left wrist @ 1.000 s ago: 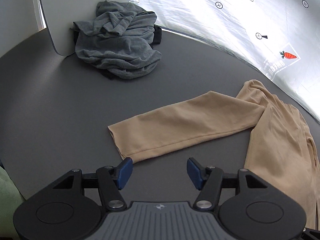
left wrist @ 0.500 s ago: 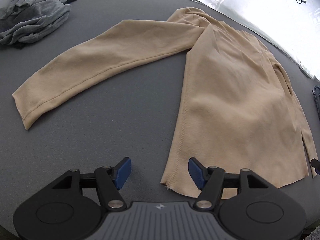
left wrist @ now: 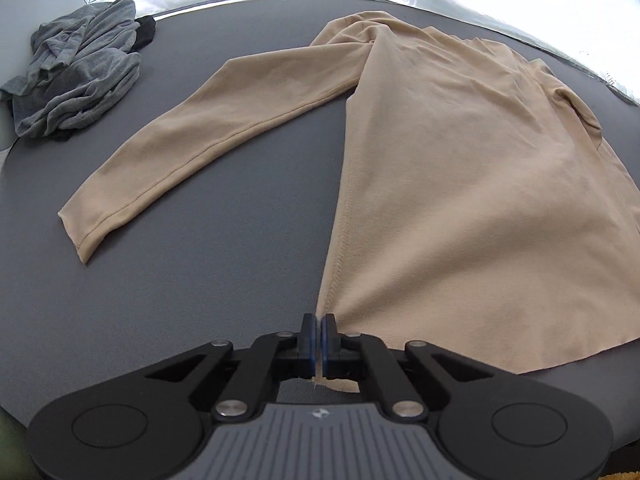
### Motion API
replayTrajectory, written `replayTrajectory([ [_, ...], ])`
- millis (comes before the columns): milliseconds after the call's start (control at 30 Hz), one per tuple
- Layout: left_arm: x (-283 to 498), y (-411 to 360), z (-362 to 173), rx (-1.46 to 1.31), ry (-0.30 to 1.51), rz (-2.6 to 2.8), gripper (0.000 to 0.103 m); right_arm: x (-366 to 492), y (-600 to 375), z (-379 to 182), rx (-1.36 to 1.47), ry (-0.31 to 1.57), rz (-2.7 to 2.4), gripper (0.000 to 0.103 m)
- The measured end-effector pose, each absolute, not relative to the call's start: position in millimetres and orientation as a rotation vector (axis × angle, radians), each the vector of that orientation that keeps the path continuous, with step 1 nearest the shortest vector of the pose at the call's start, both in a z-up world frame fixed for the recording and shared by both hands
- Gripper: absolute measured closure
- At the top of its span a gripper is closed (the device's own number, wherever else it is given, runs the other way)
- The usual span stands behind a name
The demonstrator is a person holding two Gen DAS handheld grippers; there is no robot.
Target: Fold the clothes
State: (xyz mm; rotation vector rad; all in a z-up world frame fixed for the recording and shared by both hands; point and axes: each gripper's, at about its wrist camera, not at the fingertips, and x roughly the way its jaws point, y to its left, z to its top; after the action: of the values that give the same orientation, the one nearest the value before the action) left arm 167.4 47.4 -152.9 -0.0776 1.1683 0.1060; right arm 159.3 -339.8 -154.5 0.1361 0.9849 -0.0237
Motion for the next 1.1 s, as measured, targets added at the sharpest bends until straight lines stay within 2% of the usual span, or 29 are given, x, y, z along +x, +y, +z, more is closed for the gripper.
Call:
replayTrajectory([
  [67,162,48,-158,-0.101,1.194,0.117,0.099,152,-345,-156,0.139,1.011,-0.013,0.101],
  [167,160,51,-159,-0.135,1.198,0.132,0.09,150,-350,-164,0.129,1.045,-0.006,0.097],
  [233,160,55,-153,-0.162,1.184,0.145,0.075,151,-355,-163,0.155,1.034,-0.02,0.084],
  [267,159,58,-149,-0.173,1.163,0.155,0.067,152,-359,-159,0.186,1.011,-0.029,0.069],
  [300,158,61,-145,-0.183,1.146,0.163,0.062,153,-363,-154,0.213,0.988,-0.036,0.063],
  [333,157,64,-141,-0.193,1.13,0.17,0.061,154,-365,-150,0.228,0.967,-0.041,0.06],
  [433,156,75,-130,-0.236,1.082,0.209,0.058,168,-367,-140,0.229,0.921,-0.054,0.057],
  [567,173,97,-124,-0.307,1.047,0.227,0.058,193,-362,-134,0.186,0.884,-0.056,0.056],
  [767,233,116,-109,-0.266,0.967,0.227,0.06,236,-345,-114,0.072,0.783,-0.022,0.057],
  [967,323,122,-101,-0.24,0.911,0.158,0.061,299,-341,-94,-0.002,0.703,0.017,0.074],
  [1100,399,117,-105,-0.235,0.89,0.079,0.061,355,-340,-89,-0.001,0.697,0.049,0.077],
])
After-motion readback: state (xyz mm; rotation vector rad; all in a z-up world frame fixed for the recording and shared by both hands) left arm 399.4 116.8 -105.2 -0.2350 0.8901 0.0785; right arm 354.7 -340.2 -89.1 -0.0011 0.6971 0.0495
